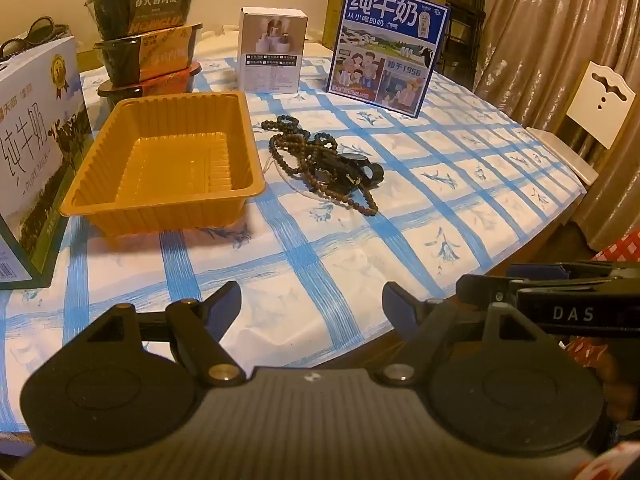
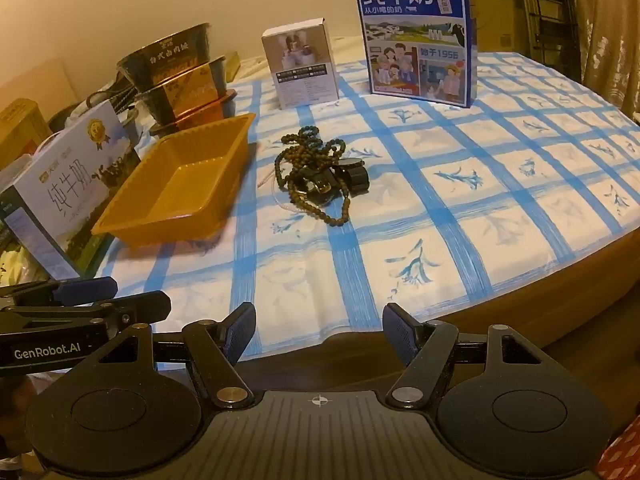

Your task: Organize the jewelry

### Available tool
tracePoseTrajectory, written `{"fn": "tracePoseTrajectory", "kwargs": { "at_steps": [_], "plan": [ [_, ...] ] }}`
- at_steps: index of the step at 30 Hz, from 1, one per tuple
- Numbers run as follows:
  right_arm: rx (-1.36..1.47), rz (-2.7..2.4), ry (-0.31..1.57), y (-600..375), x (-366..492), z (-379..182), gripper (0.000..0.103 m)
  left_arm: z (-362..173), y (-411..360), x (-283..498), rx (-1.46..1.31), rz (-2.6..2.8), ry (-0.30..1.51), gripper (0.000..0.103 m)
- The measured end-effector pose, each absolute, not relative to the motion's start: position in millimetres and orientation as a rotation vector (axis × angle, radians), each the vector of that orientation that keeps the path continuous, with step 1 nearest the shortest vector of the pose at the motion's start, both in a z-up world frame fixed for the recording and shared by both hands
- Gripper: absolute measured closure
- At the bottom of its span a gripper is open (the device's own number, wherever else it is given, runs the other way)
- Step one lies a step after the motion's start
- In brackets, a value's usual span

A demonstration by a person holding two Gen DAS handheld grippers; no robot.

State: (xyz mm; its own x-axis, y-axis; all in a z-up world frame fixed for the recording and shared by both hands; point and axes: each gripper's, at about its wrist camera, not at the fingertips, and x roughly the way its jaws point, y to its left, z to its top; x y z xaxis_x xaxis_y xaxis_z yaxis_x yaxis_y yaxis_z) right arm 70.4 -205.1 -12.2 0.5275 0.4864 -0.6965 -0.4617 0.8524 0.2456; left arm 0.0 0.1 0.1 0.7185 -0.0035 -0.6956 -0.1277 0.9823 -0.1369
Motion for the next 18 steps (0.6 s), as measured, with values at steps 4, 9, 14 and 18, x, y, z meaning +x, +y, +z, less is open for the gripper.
{"fn": "tracePoseTrajectory", "kwargs": {
  "at_steps": [4,9,14,18],
  "plan": [
    [0.034,0.567,0.84,-205.3,70.2,-12.2,0.033,0.1,0.3,-0.2,-0.18,0.07,0.766,0.027],
    [0.033,0.566,0.84,-205.1,70.3,-12.2,0.033,0.1,0.1,0.1,-0.181,0.069,0.769,0.027],
    [0.033,0.566,0.839,-204.7,70.4,-12.4,0.033,0.4,0.2,-0.1,-0.18,0.068,0.766,0.027],
    [0.032,0.568,0.839,-204.4,70.6,-12.3,0.033,0.1,0.0,0.0,-0.181,0.07,0.767,0.027]
  ]
}}
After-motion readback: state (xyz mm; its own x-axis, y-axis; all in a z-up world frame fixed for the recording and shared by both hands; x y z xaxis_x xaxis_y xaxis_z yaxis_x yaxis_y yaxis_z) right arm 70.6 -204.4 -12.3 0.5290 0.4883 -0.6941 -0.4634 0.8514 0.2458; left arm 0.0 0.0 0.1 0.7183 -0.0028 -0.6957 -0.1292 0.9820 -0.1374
